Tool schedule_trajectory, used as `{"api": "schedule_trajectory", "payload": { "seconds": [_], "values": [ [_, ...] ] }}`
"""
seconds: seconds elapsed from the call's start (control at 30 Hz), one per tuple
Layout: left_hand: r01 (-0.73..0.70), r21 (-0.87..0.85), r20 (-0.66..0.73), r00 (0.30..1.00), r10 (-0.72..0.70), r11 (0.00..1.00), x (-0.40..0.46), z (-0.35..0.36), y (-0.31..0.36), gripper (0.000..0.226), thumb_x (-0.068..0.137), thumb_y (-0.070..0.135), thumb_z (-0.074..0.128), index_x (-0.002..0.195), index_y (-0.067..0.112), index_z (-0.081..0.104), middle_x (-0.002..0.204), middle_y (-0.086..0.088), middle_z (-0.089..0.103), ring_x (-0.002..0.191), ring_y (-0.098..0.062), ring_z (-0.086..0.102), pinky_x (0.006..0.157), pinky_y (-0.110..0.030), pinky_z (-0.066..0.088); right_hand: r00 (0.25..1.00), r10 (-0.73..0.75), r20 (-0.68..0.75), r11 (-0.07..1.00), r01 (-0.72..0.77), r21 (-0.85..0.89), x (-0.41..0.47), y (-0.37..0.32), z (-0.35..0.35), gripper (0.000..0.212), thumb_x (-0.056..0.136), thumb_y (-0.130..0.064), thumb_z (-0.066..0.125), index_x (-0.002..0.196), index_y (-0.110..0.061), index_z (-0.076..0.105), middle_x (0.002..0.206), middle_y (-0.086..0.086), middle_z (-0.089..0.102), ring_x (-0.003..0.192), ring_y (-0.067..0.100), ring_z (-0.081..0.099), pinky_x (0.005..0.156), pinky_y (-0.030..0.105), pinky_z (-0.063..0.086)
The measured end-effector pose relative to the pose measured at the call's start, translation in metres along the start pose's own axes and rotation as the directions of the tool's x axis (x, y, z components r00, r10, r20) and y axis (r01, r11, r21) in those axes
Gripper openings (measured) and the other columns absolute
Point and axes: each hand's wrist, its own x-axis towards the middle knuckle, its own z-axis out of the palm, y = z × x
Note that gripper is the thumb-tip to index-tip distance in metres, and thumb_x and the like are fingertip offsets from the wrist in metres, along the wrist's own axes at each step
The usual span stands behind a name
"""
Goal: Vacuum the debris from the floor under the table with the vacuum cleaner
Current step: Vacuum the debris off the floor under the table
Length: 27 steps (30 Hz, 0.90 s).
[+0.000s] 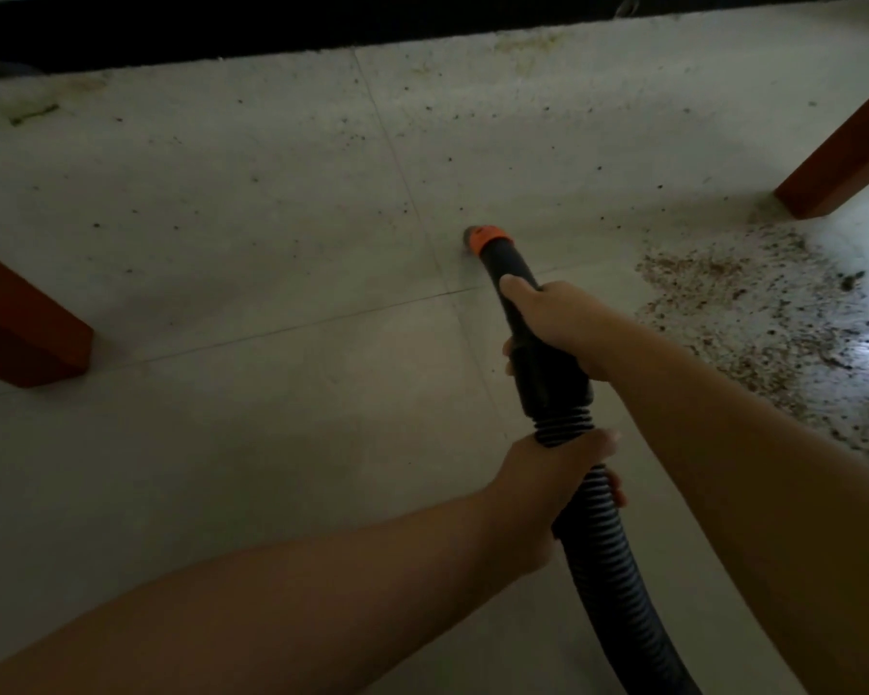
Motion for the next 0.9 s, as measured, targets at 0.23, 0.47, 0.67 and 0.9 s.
{"api": "schedule_trajectory", "payload": {
  "seconds": [0.23,0.47,0.67,0.9],
  "values": [
    [-0.038,-0.032,-0.115,0.993,0.034,0.999,0.004,-0.032,0.033,0.013,0.087,0.017,0.064,0.090,0.006,0.057,0.068,-0.007,0.060,0.053,-0.016,0.059,0.046,-0.021,0.052,0.999,-0.017,-0.044,0.999,0.019,0.037,0.028,-0.039,0.024,0.049,0.094,-0.052,0.042,0.082,-0.005,0.047,0.108,0.027,0.067,0.096,0.043,0.067,0.087,0.056,0.055],
    [-0.090,-0.160,-0.181,0.982,0.060,0.983,-0.004,-0.054,0.041,0.013,0.087,0.017,0.065,0.093,0.007,0.061,0.067,-0.005,0.063,0.058,-0.019,0.062,0.055,-0.027,0.054,0.981,-0.106,0.161,0.987,0.123,-0.100,0.034,-0.076,0.064,0.050,0.097,-0.050,0.039,0.108,-0.002,0.046,0.108,0.023,0.065,0.096,0.040,0.066,0.089,0.051,0.055],
    [-0.035,-0.088,-0.125,0.992,0.024,0.996,0.000,-0.059,0.054,0.015,0.087,0.020,0.065,0.087,0.008,0.055,0.067,-0.006,0.060,0.055,-0.017,0.059,0.058,-0.029,0.052,0.993,-0.099,-0.065,0.983,0.087,-0.163,0.037,-0.072,0.050,0.048,0.100,-0.042,0.034,0.114,0.001,0.049,0.077,0.009,0.051,0.067,0.023,0.052,0.066,0.033,0.044],
    [-0.133,-0.225,-0.297,0.953,0.062,0.965,-0.025,-0.062,0.020,0.012,0.085,0.018,0.067,0.085,0.009,0.059,0.055,0.000,0.061,0.051,-0.017,0.059,0.051,-0.025,0.052,0.938,-0.151,0.313,0.948,0.227,-0.223,0.005,-0.081,0.098,0.049,0.097,-0.050,0.040,0.107,-0.004,0.049,0.105,0.022,0.068,0.093,0.038,0.069,0.088,0.050,0.056]
  ]
}}
